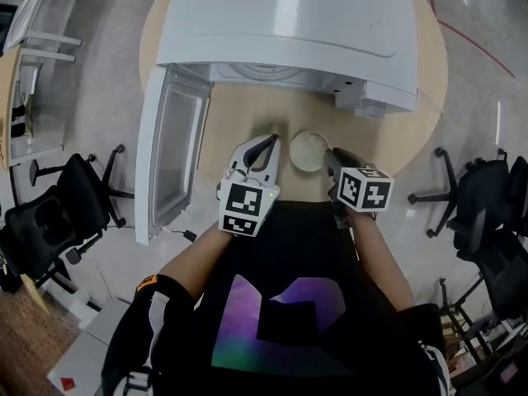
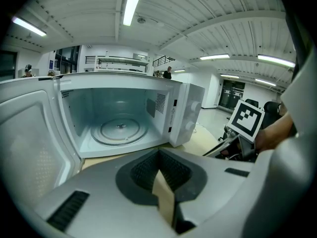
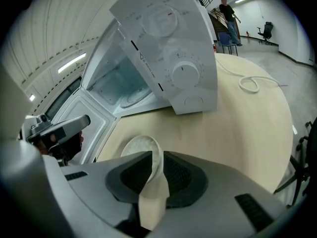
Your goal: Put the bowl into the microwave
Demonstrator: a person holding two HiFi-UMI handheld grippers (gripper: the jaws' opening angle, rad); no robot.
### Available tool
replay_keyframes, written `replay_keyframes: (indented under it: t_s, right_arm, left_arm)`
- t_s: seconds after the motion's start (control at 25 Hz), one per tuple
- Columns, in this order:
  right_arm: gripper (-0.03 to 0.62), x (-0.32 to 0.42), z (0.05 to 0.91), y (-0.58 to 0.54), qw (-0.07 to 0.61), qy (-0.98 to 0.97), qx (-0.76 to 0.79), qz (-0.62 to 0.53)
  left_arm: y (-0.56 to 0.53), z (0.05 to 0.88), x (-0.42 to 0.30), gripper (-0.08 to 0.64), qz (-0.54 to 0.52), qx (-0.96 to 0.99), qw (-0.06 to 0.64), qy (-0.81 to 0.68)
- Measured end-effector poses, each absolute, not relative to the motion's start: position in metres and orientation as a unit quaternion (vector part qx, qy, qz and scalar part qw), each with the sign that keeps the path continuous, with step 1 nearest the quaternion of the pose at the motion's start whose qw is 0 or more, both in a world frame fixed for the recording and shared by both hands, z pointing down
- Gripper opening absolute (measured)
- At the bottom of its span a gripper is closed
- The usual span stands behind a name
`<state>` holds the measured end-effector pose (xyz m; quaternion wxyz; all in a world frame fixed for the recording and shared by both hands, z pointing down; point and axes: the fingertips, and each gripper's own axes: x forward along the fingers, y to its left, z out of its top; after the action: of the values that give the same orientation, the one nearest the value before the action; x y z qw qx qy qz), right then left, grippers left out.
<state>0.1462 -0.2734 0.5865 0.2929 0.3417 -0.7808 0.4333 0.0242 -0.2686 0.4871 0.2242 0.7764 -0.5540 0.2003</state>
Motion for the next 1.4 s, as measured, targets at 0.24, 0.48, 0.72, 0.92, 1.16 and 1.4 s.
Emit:
replay_keyframes:
  t_s: [0.24,0.48,0.72,0.92,1.16,1.4]
  right_arm:
    - [0.057,0.144,0.595,-0.274,0.291,-0.772,0.339,0.452]
    - [0.057,0.144,0.604,-0.273,0.281,-0.753,0.337,0.49]
    - [0.057,0.145,0.607,-0.274,0.262,-0.734,0.345,0.523]
    - [0.055,0.144,0.607,-0.276,0.248,-0.726,0.353,0.536]
    - [0.054,0.14,0.605,-0.275,0.231,-0.716,0.353,0.556]
    - [0.049,0.133,0.598,-0.277,0.221,-0.718,0.355,0.556]
  left_arm:
    - [-0.269,0.486,0.02,0.046,0.202,0.774,0.224,-0.557]
    - [-0.27,0.487,0.018,0.046,0.204,0.775,0.225,-0.554]
    - [-0.271,0.486,0.015,0.046,0.201,0.777,0.224,-0.553]
    - [-0.27,0.484,0.011,0.046,0.197,0.777,0.226,-0.554]
    - [-0.269,0.483,0.004,0.046,0.194,0.776,0.225,-0.556]
    - [-0.269,0.484,-0.002,0.046,0.188,0.775,0.23,-0.558]
